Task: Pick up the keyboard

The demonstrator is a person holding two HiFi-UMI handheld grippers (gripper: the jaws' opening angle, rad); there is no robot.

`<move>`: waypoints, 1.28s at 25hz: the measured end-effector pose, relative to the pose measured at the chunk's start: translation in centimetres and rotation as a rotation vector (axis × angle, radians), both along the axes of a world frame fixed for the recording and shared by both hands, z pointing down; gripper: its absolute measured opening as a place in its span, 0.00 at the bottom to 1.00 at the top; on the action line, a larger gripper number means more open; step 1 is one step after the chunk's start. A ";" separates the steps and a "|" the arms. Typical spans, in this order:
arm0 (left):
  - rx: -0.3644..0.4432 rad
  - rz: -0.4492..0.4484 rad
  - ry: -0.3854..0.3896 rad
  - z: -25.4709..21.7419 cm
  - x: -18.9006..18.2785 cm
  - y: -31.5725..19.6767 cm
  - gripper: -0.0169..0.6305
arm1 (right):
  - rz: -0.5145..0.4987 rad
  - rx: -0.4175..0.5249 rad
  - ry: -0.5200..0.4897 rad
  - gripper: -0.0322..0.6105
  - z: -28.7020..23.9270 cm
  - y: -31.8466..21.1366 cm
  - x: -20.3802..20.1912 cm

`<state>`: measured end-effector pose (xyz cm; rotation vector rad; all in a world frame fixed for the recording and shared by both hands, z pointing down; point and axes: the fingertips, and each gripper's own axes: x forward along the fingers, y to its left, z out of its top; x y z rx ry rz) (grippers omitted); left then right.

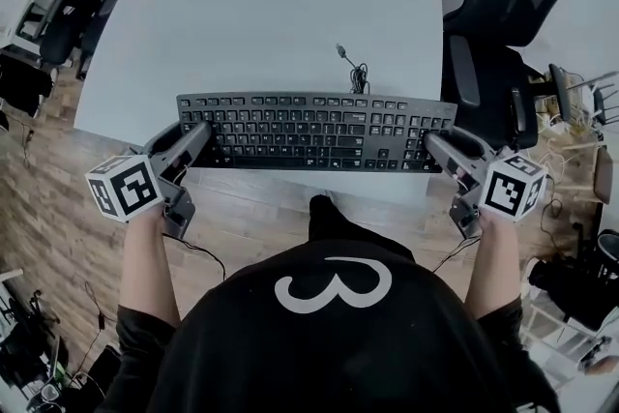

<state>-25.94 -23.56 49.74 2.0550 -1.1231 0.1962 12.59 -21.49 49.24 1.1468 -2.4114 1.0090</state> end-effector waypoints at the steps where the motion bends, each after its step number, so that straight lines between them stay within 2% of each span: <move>1: 0.007 -0.001 0.002 0.1 0.0 -0.1 0.35 | 0.000 0.012 0.000 0.33 -0.1 -0.1 0.1; 8: 0.103 -0.011 0.031 0.1 0.1 -0.2 0.35 | 0.001 0.118 -0.004 0.33 -0.7 -0.1 0.0; 17: 0.189 -0.021 0.024 -0.9 0.0 0.1 0.35 | 0.017 0.182 -0.025 0.33 -1.1 0.1 0.1; 19: 0.146 -0.015 0.019 -0.6 0.1 -0.4 0.35 | 0.025 0.144 -0.038 0.33 -0.8 -0.2 0.2; 22: -0.026 0.000 -0.006 0.0 0.1 0.1 0.35 | 0.058 -0.025 -0.065 0.33 0.4 0.9 0.2; 23: -0.057 0.004 -0.010 0.0 0.1 -0.1 0.35 | 0.067 -0.055 -0.070 0.33 0.5 0.9 0.2; 32: -0.077 0.012 -0.002 0.3 0.1 -0.6 0.35 | 0.082 -0.062 -0.076 0.33 0.4 0.5 0.1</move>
